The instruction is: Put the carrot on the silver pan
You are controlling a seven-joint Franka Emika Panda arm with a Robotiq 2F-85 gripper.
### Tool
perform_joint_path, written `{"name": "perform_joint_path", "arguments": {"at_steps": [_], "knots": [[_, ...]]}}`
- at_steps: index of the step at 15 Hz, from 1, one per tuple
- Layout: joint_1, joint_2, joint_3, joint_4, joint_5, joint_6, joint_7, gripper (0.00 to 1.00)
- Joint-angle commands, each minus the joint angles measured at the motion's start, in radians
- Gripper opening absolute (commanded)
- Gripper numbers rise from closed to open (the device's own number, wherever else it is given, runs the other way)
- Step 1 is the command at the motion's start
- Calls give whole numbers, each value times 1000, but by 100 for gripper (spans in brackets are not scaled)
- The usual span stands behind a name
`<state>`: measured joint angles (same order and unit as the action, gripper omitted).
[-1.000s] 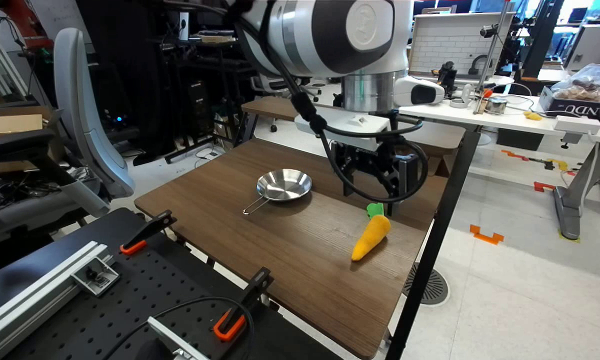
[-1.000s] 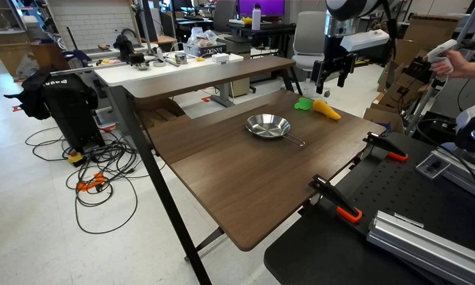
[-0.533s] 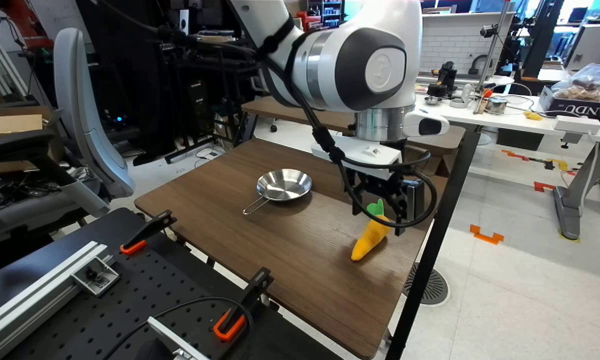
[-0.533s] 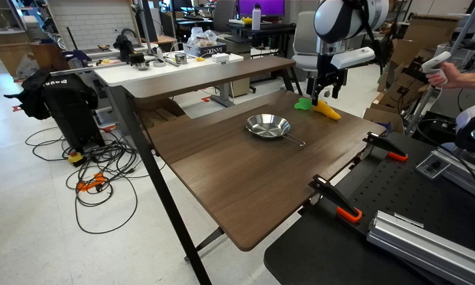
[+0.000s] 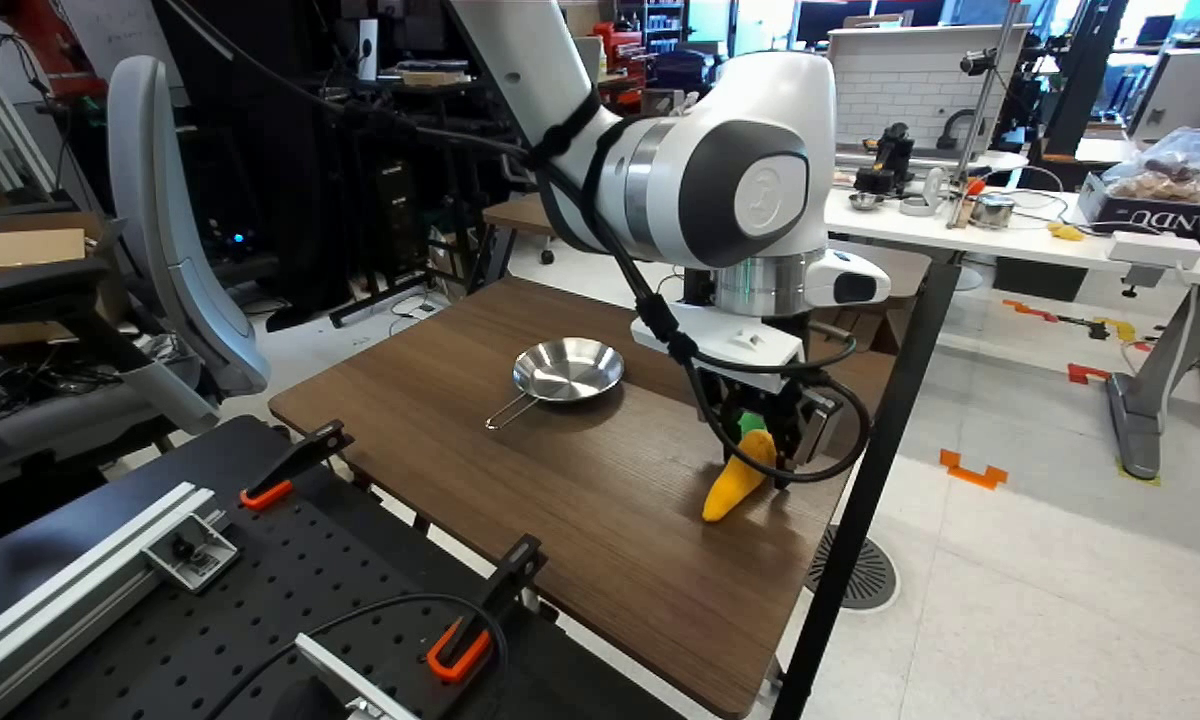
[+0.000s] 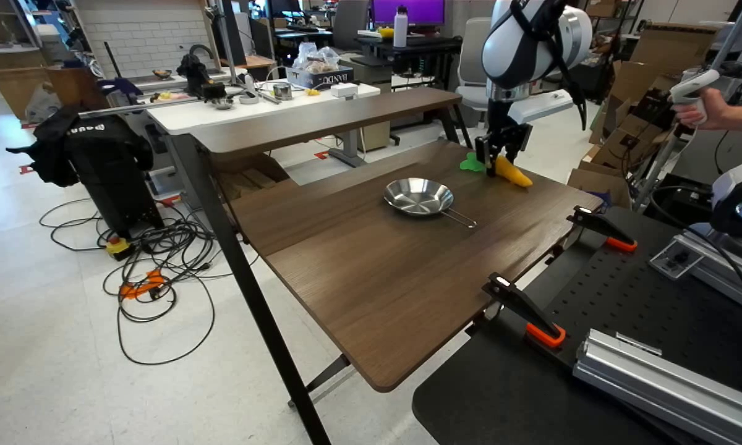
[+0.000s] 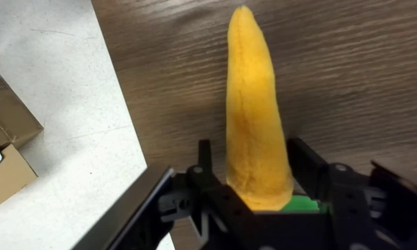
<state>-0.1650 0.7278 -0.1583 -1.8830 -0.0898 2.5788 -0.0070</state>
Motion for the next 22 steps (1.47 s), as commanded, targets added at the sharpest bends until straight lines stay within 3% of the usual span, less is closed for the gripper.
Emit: {"name": "perform_joint_path", "arguments": {"at_steps": [1,4,5,16,22], "knots": [[15,8,-13,21,-12,34,8,27],[21,-24,-10,7,-9,52,10,4],[24,-38,-8,0,-8,58,10,2],[92,-264,39,-133,-9,72,2,4],[126,-305,99,-170,5,75,-5,4]]}}
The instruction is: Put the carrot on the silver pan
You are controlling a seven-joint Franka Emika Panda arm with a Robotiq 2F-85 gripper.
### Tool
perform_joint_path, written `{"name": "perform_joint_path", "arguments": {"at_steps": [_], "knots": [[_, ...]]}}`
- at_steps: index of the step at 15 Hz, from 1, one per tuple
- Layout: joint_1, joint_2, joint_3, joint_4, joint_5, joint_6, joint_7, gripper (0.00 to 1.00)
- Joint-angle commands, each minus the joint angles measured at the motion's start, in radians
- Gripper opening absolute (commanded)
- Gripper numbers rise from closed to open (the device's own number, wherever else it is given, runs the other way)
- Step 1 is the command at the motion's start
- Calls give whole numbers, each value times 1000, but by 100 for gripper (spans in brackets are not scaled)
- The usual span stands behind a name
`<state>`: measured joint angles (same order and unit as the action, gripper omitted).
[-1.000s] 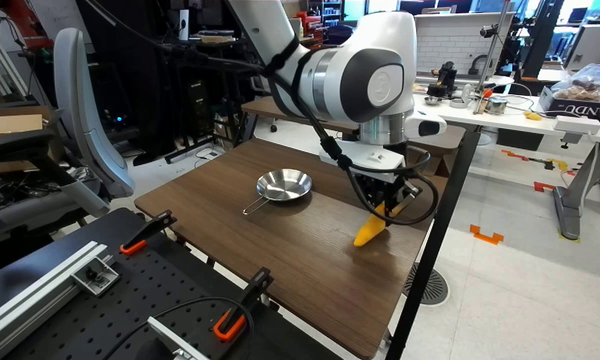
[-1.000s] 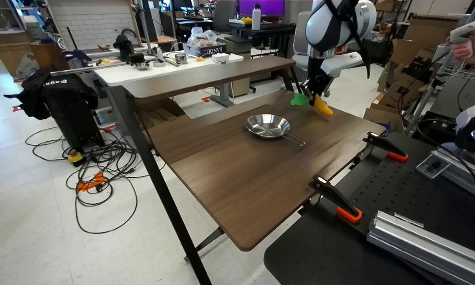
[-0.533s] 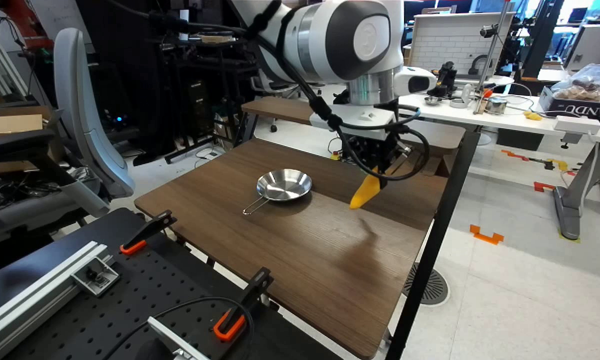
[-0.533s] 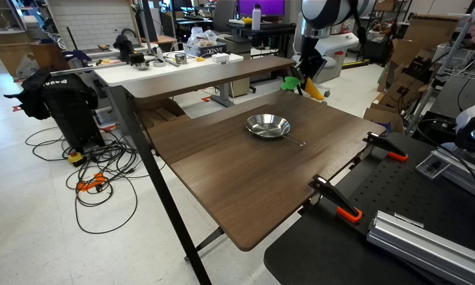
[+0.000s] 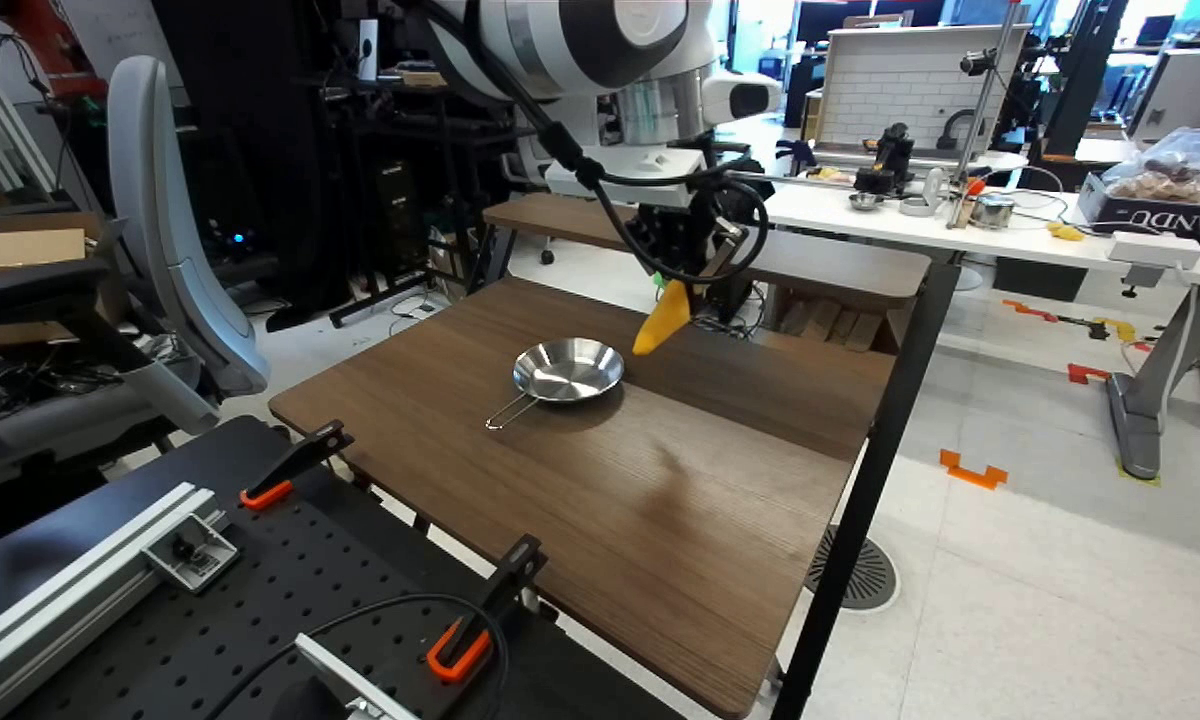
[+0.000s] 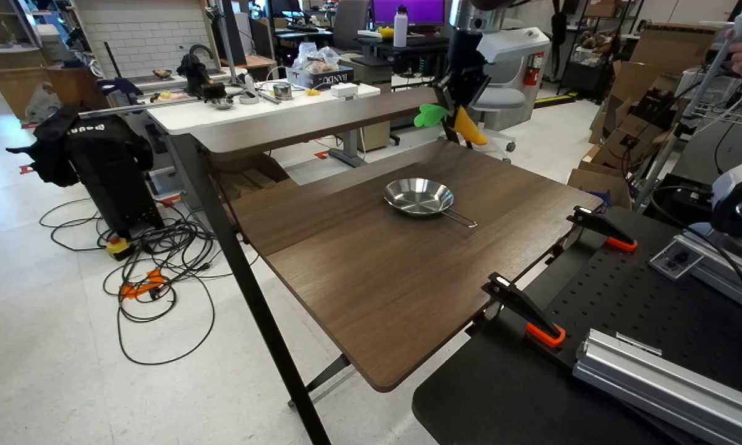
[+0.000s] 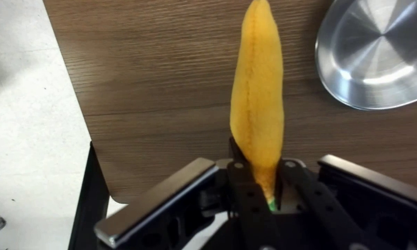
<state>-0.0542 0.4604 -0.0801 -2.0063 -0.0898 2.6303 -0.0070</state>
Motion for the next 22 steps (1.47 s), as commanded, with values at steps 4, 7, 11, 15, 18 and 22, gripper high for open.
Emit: {"name": "perform_joint_path", "arguments": {"at_steps": [4,7,11,15,18,22], "knots": [[42,-11,52,-30,7,19,-2,4],[64,14,69,-12,6,12,3,4],[86,41,86,-10,7,7,2,4],[96,67,100,-9,13,-7,-4,39],[99,75,100,-11,12,-12,0,53],[98,58,96,-21,11,-17,3,83]]}}
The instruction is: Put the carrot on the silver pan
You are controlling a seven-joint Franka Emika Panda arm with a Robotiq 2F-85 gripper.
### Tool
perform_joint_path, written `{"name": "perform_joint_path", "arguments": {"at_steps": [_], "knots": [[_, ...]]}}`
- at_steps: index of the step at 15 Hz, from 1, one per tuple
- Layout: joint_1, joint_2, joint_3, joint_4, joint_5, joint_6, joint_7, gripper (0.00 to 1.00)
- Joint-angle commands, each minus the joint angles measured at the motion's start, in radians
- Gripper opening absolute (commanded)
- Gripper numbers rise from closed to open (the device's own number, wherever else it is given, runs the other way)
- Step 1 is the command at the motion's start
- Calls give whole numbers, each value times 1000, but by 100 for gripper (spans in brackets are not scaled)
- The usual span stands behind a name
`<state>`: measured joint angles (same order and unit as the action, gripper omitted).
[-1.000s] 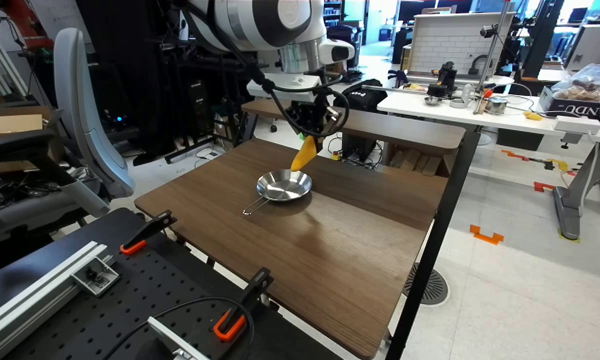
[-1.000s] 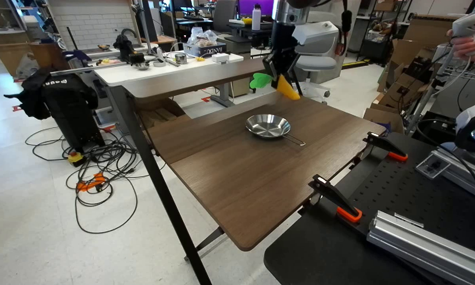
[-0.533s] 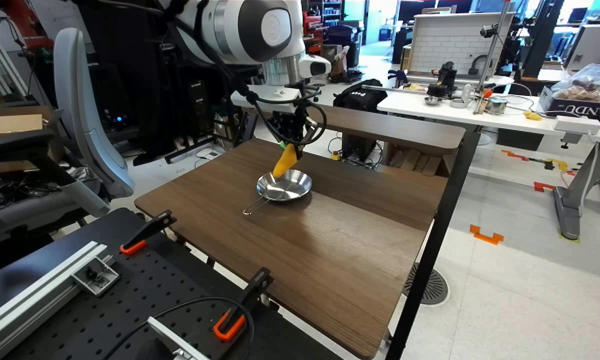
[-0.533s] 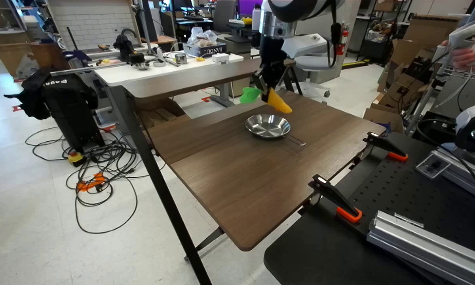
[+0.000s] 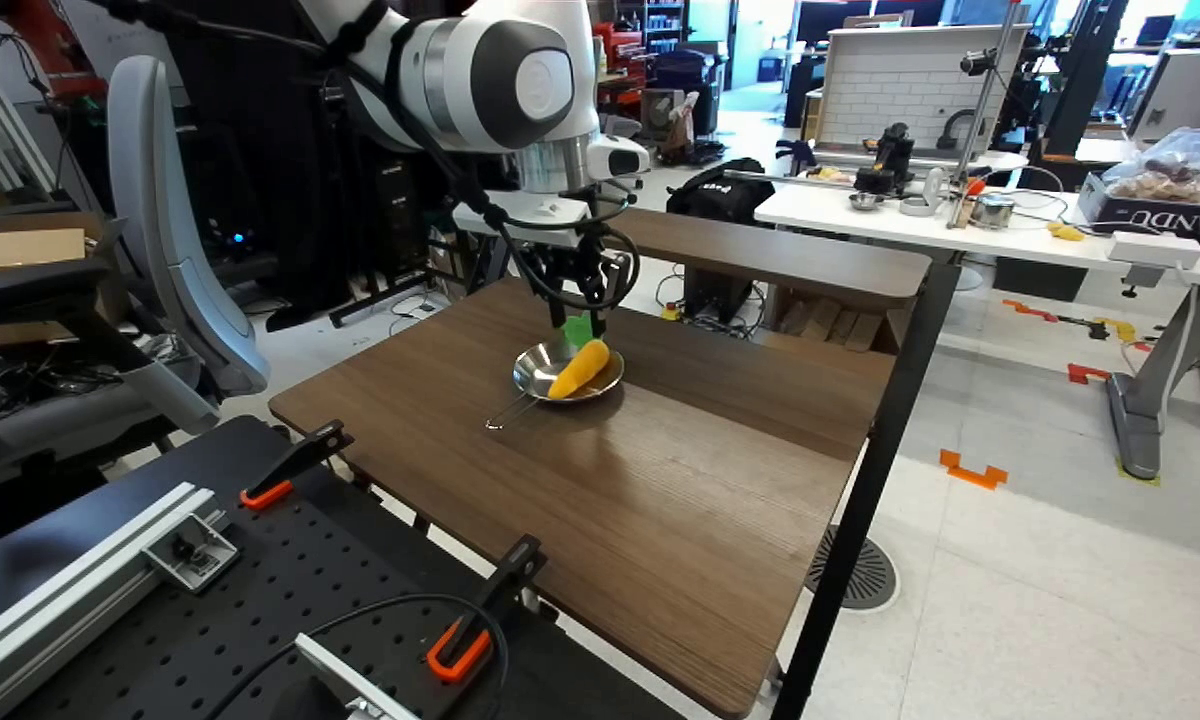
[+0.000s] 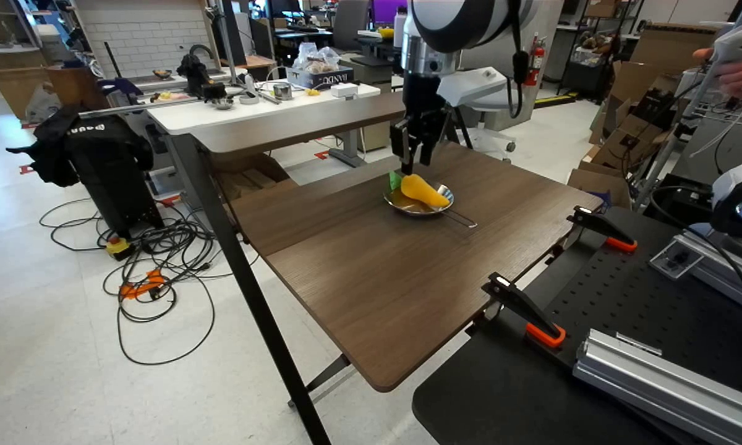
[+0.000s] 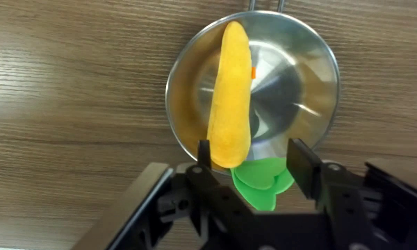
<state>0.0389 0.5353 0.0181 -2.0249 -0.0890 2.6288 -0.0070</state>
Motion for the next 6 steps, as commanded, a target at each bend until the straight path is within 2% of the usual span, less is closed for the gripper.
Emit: {"name": "perform_joint_path", "arguments": {"at_steps": [1,3,6], "knots": [[2,-24,0,-6,12,-16,-1,90],[2,-43,-2,-15,10,-14,0,99],[6,-86,-4,-37,7,-6,5,100]]}}
